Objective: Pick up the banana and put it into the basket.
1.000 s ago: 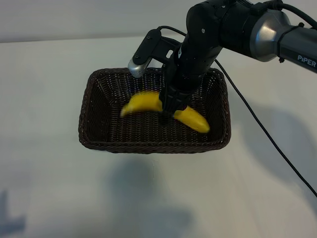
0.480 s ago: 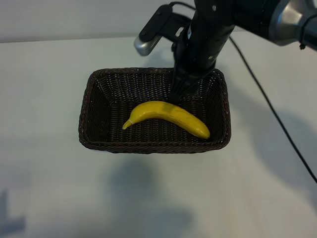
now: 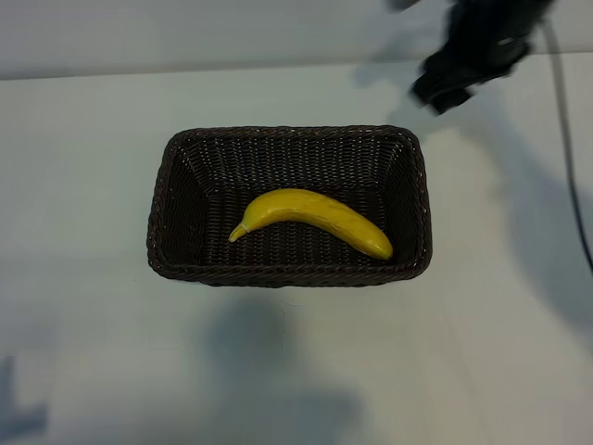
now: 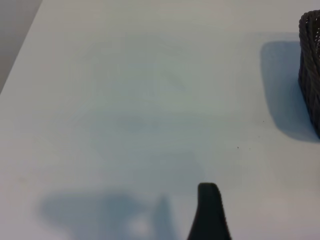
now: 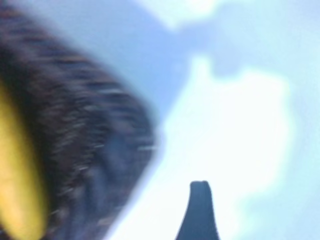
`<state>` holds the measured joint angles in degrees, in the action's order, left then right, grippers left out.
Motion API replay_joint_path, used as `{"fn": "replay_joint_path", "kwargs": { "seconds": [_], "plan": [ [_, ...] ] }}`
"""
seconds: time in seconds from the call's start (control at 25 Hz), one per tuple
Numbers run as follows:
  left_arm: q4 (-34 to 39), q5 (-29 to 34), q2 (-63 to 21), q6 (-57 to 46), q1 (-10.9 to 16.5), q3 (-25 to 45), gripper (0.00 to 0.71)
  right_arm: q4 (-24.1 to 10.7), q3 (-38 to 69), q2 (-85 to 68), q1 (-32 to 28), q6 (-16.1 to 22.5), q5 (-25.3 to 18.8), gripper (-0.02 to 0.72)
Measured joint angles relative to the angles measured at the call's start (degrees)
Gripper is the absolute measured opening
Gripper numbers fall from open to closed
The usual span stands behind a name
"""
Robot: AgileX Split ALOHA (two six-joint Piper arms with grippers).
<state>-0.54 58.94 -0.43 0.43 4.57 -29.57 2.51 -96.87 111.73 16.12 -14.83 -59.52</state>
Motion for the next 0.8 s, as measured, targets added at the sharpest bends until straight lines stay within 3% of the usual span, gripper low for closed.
{"fn": "replay_joint_path", "kwargs": {
  "seconds": [0.36, 0.68, 0.8],
  "plan": [
    [0.0, 0.0, 0.0, 0.0, 0.0, 0.0, 0.561, 0.9, -0.05, 0.67, -16.4, 15.95, -1.73, 0.593],
    [0.0, 0.0, 0.0, 0.0, 0.0, 0.0, 0.561, 0.47, -0.05, 0.67, -19.33, 13.82, -8.9, 0.593],
    [0.0, 0.0, 0.0, 0.0, 0.0, 0.0, 0.561, 1.09, -0.05, 0.67, -19.33, 10.64, -9.82, 0.593]
  ]
}}
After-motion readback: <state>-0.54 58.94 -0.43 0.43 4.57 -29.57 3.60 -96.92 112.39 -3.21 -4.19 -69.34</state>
